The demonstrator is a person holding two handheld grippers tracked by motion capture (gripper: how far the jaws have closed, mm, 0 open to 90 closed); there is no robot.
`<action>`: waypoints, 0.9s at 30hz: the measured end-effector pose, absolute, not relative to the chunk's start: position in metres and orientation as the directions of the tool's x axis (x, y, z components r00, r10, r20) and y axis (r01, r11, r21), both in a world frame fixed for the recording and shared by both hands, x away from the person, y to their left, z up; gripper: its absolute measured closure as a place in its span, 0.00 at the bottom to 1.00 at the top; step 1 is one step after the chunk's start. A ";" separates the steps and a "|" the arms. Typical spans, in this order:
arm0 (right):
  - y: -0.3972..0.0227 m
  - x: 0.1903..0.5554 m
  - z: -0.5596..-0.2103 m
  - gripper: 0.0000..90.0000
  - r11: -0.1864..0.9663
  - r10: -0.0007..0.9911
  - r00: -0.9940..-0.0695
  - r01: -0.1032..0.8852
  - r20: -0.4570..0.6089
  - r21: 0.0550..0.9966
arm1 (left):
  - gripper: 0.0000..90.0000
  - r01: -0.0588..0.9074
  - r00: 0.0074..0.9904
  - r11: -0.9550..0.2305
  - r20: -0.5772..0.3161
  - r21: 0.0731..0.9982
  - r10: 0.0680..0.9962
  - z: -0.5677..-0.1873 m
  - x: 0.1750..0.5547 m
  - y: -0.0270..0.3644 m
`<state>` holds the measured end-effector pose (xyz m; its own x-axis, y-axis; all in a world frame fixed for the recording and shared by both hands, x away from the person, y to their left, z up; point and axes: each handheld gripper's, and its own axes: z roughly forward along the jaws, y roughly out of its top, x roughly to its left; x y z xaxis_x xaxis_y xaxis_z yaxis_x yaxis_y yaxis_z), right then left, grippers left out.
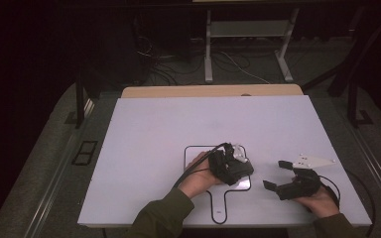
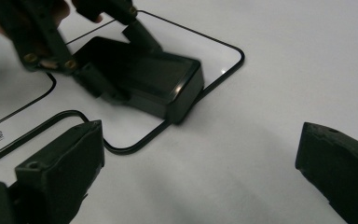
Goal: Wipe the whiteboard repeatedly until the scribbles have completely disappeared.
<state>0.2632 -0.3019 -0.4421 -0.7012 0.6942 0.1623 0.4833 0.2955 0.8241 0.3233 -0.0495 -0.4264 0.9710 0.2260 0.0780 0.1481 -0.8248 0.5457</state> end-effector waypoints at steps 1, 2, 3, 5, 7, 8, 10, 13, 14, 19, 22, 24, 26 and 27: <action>-0.302 0.263 -0.442 0.00 0.296 0.694 -0.701 0.483 0.162 0.824 | 0.44 0.139 0.974 -0.826 0.076 0.547 0.214 -0.427 0.319 -0.051; -0.302 0.263 -0.442 0.00 0.295 0.694 -0.701 0.483 0.162 0.824 | 0.44 0.131 0.976 -0.829 0.076 0.544 0.204 -0.426 0.315 -0.052; -0.302 0.263 -0.442 0.00 0.295 0.695 -0.701 0.481 0.161 0.825 | 0.44 0.121 0.978 -0.831 0.080 0.543 0.194 -0.426 0.312 -0.052; -0.302 0.263 -0.442 0.00 0.295 0.696 -0.700 0.482 0.160 0.825 | 0.44 0.115 0.977 -0.831 0.087 0.544 0.193 -0.426 0.311 -0.053; -0.301 0.263 -0.442 0.00 0.296 0.695 -0.701 0.483 0.161 0.824 | 0.44 0.135 0.975 -0.825 0.075 0.549 0.209 -0.427 0.318 -0.052; -0.301 0.262 -0.442 0.00 0.298 0.695 -0.701 0.483 0.160 0.824 | 0.44 0.149 0.971 -0.821 0.074 0.551 0.226 -0.427 0.322 -0.051; -0.301 0.262 -0.442 0.00 0.297 0.695 -0.701 0.483 0.161 0.824 | 0.44 0.154 0.967 -0.822 0.086 0.548 0.239 -0.427 0.334 -0.050; -0.302 0.263 -0.442 0.00 0.296 0.696 -0.700 0.483 0.161 0.824 | 0.44 0.167 0.963 -0.821 0.088 0.545 0.255 -0.426 0.352 -0.051; -0.302 0.263 -0.442 0.00 0.296 0.696 -0.700 0.484 0.162 0.823 | 0.44 0.170 0.962 -0.826 0.093 0.538 0.258 -0.426 0.357 -0.051; -0.302 0.263 -0.442 0.00 0.295 0.694 -0.701 0.484 0.163 0.824 | 0.44 0.204 0.944 -0.833 0.123 0.515 0.307 -0.424 0.384 -0.052; -0.302 0.263 -0.442 0.00 0.293 0.696 -0.700 0.483 0.163 0.825 | 0.44 0.210 0.939 -0.836 0.132 0.507 0.316 -0.423 0.400 -0.050; -0.303 0.263 -0.442 0.00 0.292 0.696 -0.699 0.483 0.164 0.825 | 0.44 0.232 0.932 -0.826 0.125 0.514 0.340 -0.424 0.405 -0.051; -0.303 0.263 -0.442 0.00 0.291 0.695 -0.700 0.481 0.162 0.827 | 0.44 0.222 0.936 -0.834 0.130 0.505 0.327 -0.423 0.408 -0.049; -0.303 0.263 -0.442 0.00 0.291 0.695 -0.700 0.481 0.162 0.827 | 0.44 0.227 0.935 -0.830 0.125 0.509 0.332 -0.424 0.408 -0.049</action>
